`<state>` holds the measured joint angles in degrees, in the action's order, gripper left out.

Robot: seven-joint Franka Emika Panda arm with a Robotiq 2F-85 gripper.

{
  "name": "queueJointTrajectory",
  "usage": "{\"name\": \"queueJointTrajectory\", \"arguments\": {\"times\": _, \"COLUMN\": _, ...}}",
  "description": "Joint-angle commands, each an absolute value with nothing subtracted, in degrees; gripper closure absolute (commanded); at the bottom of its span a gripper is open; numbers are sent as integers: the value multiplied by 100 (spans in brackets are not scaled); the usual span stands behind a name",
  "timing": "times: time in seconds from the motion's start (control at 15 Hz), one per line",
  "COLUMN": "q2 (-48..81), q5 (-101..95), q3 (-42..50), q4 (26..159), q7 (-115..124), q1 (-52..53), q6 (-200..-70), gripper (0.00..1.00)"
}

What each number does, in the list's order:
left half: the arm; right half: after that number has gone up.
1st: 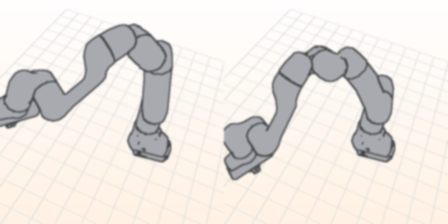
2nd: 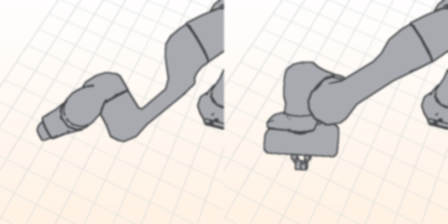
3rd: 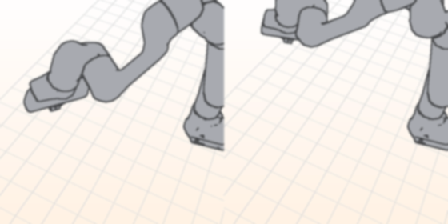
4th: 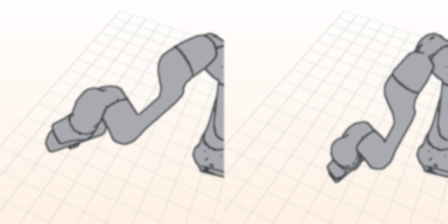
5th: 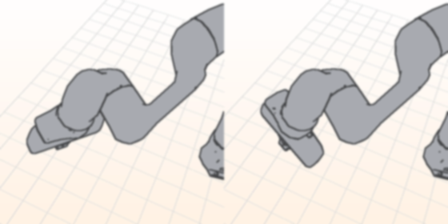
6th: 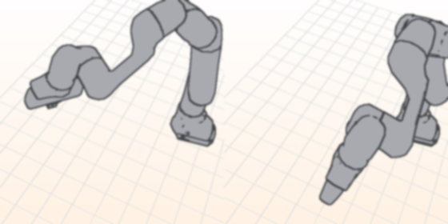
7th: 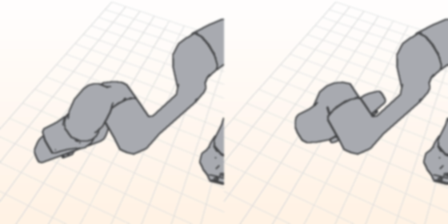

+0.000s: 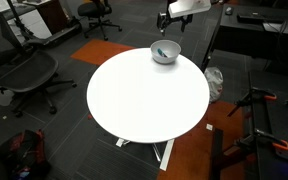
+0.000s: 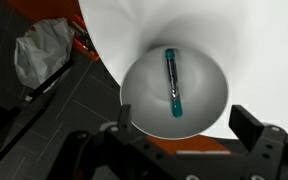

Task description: Remove the marker from the bowl and put it on the table

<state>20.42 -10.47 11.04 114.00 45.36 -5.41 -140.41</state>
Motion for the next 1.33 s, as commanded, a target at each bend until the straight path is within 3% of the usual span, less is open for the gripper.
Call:
{"name": "queueJointTrajectory", "arguments": {"times": 0.0, "q2": 2467, "q5": -1063, "q3": 1334, "q4": 11073, "q7": 4740, "q1": -374, "q6": -14181, "gripper": 0}}
{"name": "queueJointTrajectory", "arguments": {"times": 1.27, "q2": 3134, "q5": -120, "q3": 1263, "q4": 10711, "q7": 3639, "q1": -732, "q6": -14621, "gripper": 0}}
